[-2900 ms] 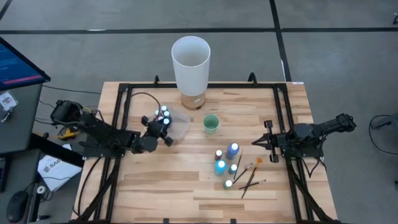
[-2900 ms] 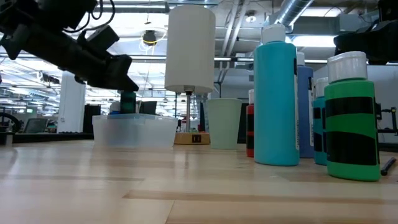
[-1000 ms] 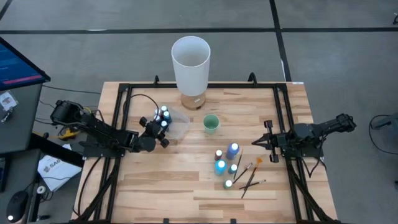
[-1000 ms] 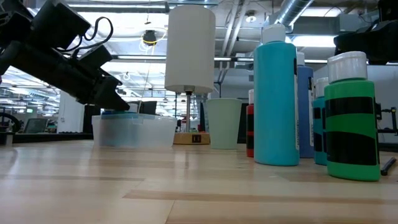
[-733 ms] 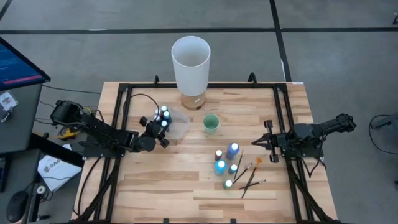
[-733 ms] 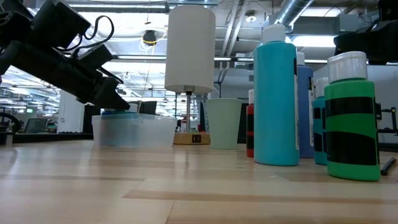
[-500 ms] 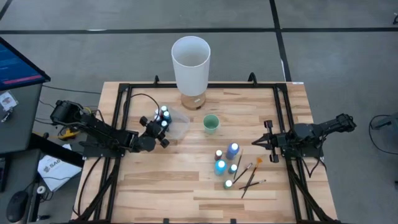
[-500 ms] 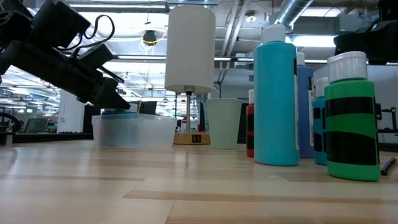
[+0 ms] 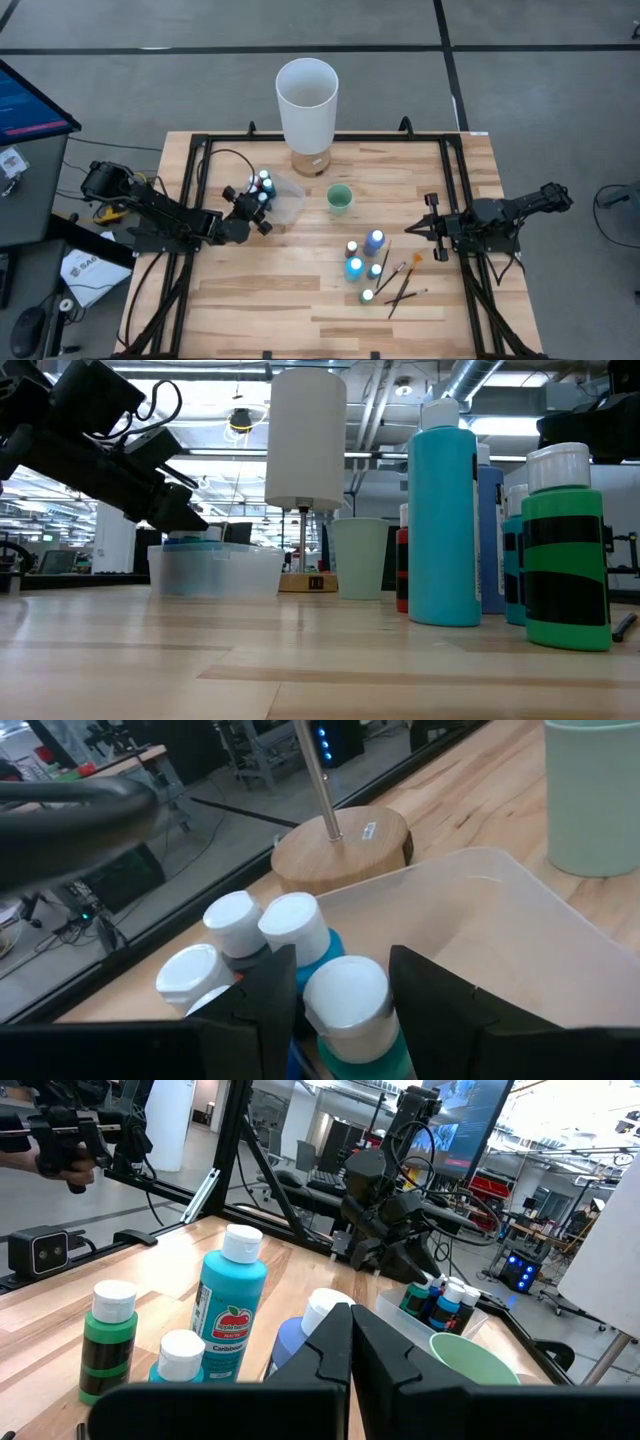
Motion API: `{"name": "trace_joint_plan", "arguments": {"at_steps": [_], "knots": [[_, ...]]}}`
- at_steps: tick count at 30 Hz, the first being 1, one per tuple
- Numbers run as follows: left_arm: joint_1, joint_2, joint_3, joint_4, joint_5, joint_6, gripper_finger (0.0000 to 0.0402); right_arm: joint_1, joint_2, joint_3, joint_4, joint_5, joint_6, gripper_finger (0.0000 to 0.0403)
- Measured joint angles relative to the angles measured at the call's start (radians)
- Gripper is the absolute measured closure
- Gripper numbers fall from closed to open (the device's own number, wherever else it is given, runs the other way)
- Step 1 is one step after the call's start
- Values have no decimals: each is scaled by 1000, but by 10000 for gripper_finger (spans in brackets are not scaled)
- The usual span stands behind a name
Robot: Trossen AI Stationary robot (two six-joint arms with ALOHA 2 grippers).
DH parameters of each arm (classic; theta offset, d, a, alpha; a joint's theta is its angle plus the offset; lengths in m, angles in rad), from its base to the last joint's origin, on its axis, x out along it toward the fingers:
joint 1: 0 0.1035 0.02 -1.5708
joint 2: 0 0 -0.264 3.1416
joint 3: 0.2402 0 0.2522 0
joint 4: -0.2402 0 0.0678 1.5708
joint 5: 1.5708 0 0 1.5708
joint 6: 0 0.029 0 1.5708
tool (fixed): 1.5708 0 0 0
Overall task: Pick & Place Paint Supplies
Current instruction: Put the dark green paint bottle into the transparent bin
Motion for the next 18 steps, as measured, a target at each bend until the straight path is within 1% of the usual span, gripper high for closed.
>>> {"name": "trace_joint_plan", "arguments": {"at_steps": [18], "knots": [[0,0,0,16,-5,18,256,0,0,0,0,0,0,403]]}}
